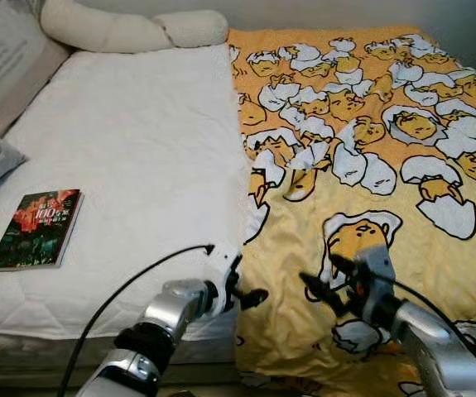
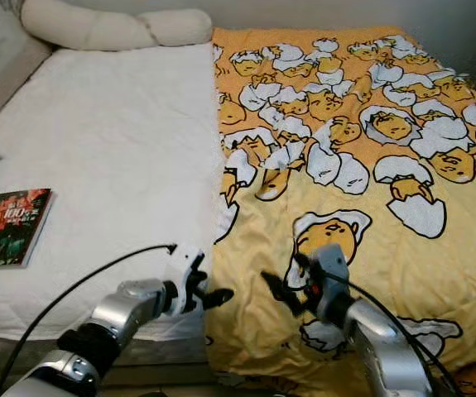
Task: Clean up the room
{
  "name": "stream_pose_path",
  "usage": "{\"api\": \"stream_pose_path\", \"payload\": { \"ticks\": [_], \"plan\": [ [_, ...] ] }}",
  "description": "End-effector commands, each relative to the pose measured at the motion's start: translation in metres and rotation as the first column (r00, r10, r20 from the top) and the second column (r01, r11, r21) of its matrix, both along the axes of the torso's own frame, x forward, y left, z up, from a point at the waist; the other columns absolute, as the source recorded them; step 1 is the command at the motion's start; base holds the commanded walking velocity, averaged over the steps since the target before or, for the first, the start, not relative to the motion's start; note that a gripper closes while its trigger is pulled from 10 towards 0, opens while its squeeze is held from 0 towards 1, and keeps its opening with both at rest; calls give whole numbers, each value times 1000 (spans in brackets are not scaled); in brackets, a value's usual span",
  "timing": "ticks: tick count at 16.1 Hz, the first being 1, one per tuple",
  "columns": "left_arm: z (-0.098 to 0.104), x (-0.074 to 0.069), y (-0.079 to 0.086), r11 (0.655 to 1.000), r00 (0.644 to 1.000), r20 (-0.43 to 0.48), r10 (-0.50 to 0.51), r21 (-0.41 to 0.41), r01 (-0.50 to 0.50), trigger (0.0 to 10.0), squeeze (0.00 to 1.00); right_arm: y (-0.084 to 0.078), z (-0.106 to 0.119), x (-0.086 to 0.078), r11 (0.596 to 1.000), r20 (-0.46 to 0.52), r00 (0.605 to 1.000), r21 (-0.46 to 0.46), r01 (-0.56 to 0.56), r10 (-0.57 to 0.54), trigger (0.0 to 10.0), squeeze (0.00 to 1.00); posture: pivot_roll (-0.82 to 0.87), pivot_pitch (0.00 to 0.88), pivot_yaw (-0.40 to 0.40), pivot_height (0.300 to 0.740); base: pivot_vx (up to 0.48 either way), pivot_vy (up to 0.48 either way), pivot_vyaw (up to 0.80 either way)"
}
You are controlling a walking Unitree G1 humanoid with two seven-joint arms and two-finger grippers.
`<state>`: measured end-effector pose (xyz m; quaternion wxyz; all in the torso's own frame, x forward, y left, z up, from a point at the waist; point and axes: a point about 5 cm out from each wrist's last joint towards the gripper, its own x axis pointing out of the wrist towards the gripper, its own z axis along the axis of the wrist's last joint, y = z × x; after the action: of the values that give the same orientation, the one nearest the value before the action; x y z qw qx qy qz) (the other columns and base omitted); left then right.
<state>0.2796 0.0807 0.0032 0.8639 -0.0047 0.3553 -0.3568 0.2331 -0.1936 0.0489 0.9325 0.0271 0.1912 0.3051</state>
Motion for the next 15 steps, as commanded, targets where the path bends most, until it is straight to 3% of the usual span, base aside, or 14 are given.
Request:
{"api": "stream_pose_path", "payload": {
  "ticks": [1,2,4,5,6,9,15],
  "plan": [
    [-4,1,0,998,1000,18,4,60,-5,10000,427,-1,4,-3,1000,-11,1000,-15,-17,17,10000,1000,-132,79,34,740,0,0,0],
    [-10,0,0,992,999,32,13,123,-17,10000,0,-4,5,-8,999,-28,999,-48,-26,24,10000,0,-153,85,30,740,0,0,0],
    [-14,3,3,980,996,71,60,185,-72,10000,0,-6,9,-20,995,-67,995,-60,-79,75,10000,0,-174,87,24,740,0,0,0],
    [-14,4,2,982,994,67,83,162,-93,6902,0,-7,10,-23,993,-74,993,-67,-99,94,10000,0,-184,87,22,740,0,0,0],
    [-12,5,-2,987,991,49,123,93,-128,0,0,-12,10,-29,988,-83,991,-107,-114,105,10000,0,-193,89,23,740,0,0,0],
    [-13,3,-10,991,992,35,121,52,-123,0,0,-24,13,-32,988,-96,993,-137,-75,62,10000,0,-211,90,22,740,0,0,0],
    [-15,-4,-25,998,996,61,59,28,-61,0,0,-22,14,-39,986,-117,990,-138,-92,76,10000,0,-218,93,20,740,0,0,0]
  ]
}}
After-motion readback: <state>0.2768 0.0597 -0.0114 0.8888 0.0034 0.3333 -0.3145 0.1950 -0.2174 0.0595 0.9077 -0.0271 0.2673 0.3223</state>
